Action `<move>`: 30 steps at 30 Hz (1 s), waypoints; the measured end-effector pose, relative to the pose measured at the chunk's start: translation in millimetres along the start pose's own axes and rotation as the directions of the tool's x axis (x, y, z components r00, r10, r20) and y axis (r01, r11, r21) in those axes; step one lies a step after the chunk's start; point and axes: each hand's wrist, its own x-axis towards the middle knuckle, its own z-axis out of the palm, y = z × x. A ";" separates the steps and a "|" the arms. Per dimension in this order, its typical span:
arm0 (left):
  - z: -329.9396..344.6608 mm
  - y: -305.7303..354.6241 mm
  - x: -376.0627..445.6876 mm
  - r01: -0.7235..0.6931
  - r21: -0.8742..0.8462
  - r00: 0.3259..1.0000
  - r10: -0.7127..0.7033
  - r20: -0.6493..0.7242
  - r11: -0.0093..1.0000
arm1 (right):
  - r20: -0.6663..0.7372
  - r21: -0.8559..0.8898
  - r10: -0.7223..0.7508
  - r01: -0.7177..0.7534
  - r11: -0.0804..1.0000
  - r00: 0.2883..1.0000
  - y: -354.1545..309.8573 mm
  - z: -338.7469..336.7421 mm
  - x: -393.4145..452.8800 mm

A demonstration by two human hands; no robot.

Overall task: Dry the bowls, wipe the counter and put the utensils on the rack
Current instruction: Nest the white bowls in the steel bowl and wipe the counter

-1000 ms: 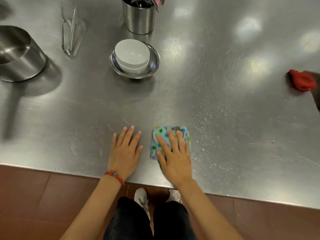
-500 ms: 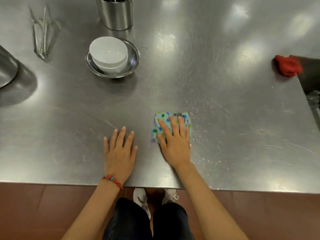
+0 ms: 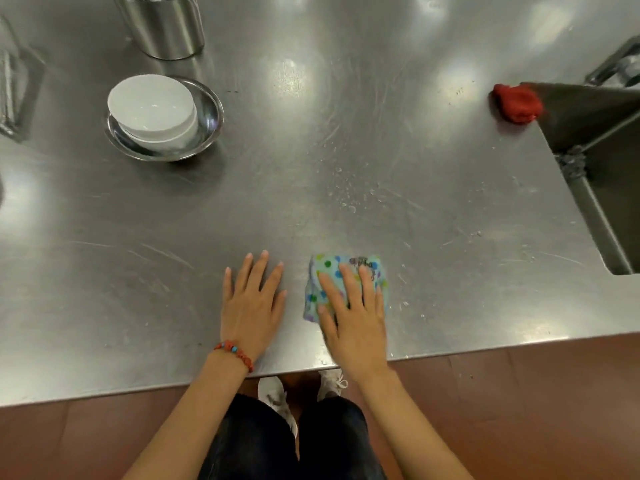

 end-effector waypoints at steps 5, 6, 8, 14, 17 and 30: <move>0.4 3.0 1.8 0.007 -0.002 1.000 -0.007 -0.013 1.000 | 0.068 -0.046 -0.107 0.110 0.993 0.992 14.2 -3.6 -35.3; 0.4 3.9 2.1 0.013 -0.010 1.000 -0.013 -0.012 1.000 | 0.065 -0.046 -0.067 0.070 0.996 0.996 23.0 -9.6 -26.9; 1.4 6.2 3.1 0.027 -0.026 0.999 -0.027 -0.024 0.999 | 0.046 -0.008 0.093 -0.093 0.996 0.995 44.1 -22.5 -10.8; 4.6 22.3 18.0 0.027 -0.060 0.999 -0.030 -0.038 0.998 | -0.025 -0.049 0.131 -0.132 0.990 0.991 39.0 -17.3 -17.3; 6.1 31.5 29.6 0.020 -0.048 0.999 -0.022 -0.048 0.999 | 0.030 -0.059 0.011 -0.009 0.998 0.999 43.6 -16.3 -7.1; 8.6 55.9 62.5 0.153 -0.017 0.986 -0.154 -0.071 0.988 | 0.005 -0.005 -0.055 0.055 0.998 0.998 75.4 -14.5 170.2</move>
